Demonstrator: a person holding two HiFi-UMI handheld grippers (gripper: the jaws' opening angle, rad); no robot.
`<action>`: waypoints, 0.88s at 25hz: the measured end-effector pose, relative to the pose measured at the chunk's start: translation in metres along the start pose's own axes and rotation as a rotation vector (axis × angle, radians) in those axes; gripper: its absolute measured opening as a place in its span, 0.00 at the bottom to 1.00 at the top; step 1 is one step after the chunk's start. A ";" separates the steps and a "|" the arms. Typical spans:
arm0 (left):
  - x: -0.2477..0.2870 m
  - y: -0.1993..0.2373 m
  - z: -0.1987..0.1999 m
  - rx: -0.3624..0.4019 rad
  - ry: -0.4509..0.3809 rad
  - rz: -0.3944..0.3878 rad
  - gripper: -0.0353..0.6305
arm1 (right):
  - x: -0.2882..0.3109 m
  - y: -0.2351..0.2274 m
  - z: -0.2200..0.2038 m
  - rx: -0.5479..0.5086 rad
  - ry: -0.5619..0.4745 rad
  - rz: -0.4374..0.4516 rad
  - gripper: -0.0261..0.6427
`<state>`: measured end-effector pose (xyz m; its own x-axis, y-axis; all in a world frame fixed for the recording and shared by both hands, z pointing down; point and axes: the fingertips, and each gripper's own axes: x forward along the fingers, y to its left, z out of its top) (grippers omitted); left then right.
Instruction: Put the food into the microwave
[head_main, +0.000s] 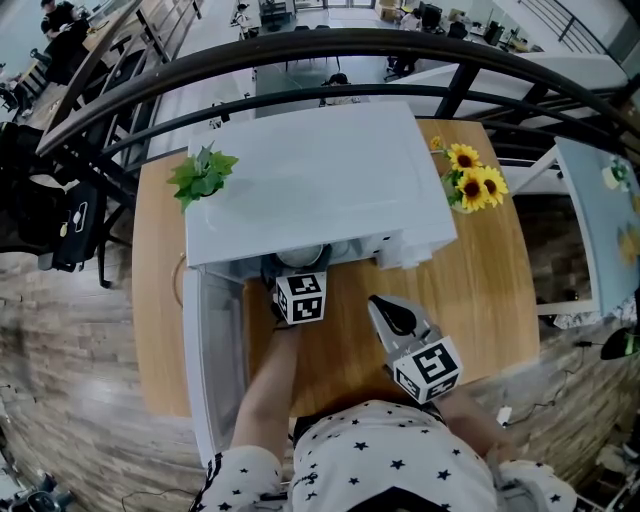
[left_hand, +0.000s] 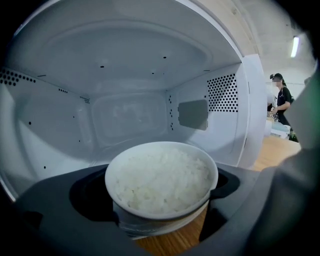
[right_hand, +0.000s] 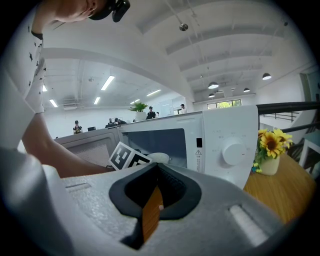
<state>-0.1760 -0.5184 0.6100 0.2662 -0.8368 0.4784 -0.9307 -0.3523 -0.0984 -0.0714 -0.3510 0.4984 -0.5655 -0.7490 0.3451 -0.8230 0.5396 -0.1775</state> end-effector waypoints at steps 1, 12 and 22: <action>0.000 0.000 0.000 -0.001 0.000 0.001 0.85 | 0.000 0.000 0.000 0.000 -0.001 -0.001 0.05; -0.007 0.000 0.003 -0.034 -0.029 -0.015 0.85 | -0.011 0.001 0.004 -0.004 -0.021 -0.006 0.05; -0.047 -0.005 0.005 -0.083 -0.065 0.013 0.85 | -0.044 0.006 0.005 -0.020 -0.052 -0.005 0.05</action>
<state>-0.1824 -0.4796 0.5838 0.2673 -0.8676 0.4193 -0.9510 -0.3076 -0.0302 -0.0518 -0.3162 0.4774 -0.5637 -0.7706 0.2973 -0.8250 0.5427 -0.1576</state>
